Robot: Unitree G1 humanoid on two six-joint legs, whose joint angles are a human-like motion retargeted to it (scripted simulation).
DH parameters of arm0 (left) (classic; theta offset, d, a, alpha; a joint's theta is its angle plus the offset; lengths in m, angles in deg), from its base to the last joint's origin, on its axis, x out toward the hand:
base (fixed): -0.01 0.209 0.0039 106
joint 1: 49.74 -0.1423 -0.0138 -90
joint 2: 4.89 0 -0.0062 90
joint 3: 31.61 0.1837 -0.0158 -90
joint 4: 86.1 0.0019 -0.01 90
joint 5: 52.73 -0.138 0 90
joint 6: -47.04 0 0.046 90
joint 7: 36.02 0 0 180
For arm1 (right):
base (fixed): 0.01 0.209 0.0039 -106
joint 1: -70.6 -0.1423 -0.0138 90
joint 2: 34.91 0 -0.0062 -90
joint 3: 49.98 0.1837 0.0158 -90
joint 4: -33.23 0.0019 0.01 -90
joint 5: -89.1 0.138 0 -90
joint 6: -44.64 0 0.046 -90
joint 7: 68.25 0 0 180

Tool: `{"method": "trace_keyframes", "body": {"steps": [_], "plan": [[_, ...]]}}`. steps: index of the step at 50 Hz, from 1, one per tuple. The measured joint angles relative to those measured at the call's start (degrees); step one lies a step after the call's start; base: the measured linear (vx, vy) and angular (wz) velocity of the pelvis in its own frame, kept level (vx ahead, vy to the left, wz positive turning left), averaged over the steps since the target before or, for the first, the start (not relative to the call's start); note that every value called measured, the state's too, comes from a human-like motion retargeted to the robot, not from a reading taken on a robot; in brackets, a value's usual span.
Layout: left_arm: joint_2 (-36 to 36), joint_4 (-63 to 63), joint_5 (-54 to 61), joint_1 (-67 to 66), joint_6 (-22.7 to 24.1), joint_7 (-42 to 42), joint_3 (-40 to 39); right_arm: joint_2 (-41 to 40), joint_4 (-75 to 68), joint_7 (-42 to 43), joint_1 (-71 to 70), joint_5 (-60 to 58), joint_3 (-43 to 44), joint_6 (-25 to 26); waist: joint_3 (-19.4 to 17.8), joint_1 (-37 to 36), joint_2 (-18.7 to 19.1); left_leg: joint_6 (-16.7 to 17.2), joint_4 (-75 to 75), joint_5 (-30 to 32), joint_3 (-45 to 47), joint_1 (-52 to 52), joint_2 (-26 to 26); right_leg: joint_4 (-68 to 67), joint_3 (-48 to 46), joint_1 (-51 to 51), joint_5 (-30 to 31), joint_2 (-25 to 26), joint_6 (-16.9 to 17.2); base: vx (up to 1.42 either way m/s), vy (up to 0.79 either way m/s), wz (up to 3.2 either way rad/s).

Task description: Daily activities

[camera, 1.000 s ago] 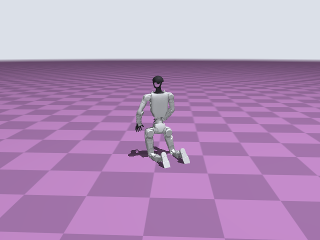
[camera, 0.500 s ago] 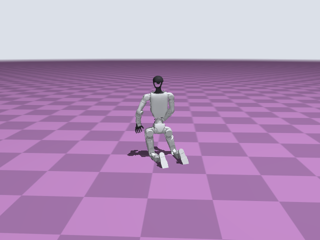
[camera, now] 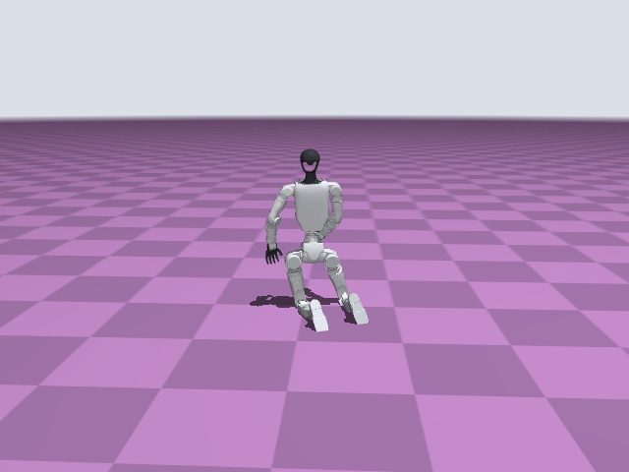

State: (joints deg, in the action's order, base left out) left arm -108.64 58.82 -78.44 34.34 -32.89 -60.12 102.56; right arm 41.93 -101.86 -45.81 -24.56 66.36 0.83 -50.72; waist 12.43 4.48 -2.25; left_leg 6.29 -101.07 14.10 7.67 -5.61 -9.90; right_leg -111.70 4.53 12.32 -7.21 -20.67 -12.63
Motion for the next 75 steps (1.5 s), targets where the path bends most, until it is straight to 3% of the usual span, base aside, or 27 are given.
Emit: {"method": "trace_keyframes", "body": {"steps": [28, 75], "plan": [[0.3, 2.6, 0.7, -1.6, -0.7, -0.4, 0.0, -1.4, -0.4, 0.0, 0.1, -0.3, -0.7, 0.0, 0.0, 0.0, 0.6, 1.2, 0.9, 1.3, 0.5, 0.4, -1.6, 0.1, 0.5, 0.3, -3.1, -0.2, -2.0, 0.0, 0.0, 0.0], [1.1, 3.6, 3.4, -2.4, -0.7, 0.5, 0.2, -2.1, -0.9, 1.0, 0.2, 0.7, -0.4, 0.1, -0.3, -0.1, 1.7, 1.5, 1.3, 2.1, 0.7, 0.2, -2.3, 0.3, 0.9, 0.4, -5.2, -0.5, -2.2, 0.0, 0.0, 0.0]]}}
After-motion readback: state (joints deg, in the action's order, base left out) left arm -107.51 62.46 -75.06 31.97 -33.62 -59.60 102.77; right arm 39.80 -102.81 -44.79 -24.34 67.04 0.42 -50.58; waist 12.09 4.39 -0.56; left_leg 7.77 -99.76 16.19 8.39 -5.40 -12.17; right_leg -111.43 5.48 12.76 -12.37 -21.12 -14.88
